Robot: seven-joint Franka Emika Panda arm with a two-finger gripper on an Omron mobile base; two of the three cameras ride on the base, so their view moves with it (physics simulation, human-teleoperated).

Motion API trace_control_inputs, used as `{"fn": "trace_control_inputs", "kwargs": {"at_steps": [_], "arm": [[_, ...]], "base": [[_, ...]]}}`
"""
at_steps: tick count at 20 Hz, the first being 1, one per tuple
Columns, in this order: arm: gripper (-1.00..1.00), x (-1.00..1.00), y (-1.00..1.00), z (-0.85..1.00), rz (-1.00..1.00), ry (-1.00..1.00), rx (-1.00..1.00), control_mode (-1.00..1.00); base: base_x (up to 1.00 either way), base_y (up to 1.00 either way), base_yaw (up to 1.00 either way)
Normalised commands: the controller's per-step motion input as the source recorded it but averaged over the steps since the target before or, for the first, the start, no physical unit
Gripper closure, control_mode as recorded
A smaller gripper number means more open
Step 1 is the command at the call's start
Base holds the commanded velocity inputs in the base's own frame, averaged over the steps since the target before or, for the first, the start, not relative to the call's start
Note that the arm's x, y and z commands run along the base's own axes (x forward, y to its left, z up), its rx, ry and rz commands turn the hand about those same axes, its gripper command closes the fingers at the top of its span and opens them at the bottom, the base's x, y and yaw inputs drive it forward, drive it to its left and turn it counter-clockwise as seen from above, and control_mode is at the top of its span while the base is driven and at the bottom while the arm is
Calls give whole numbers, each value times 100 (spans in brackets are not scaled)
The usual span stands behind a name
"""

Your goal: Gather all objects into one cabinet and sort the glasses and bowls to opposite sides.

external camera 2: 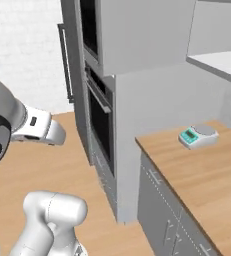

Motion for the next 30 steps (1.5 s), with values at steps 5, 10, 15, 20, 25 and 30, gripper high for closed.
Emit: {"fn": "trace_control_inputs", "kwargs": {"at_steps": [5, 10, 15, 20, 25, 30], "arm": [[-100, 0, 0, 0, 0, 0, 0, 100], [-100, 0, 0, 0, 0, 0, 0, 100], [-100, 0, 0, 0, 0, 0, 0, 100], [-100, 0, 0, 0, 0, 0, 0, 100], [-100, 0, 0, 0, 0, 0, 0, 100], [-100, 0, 0, 0, 0, 0, 0, 100]], "base": [[59, 14, -72], [55, 1, -71], [65, 0, -65], [68, -19, -35], [26, -27, -39], [0, -4, -48]]}}
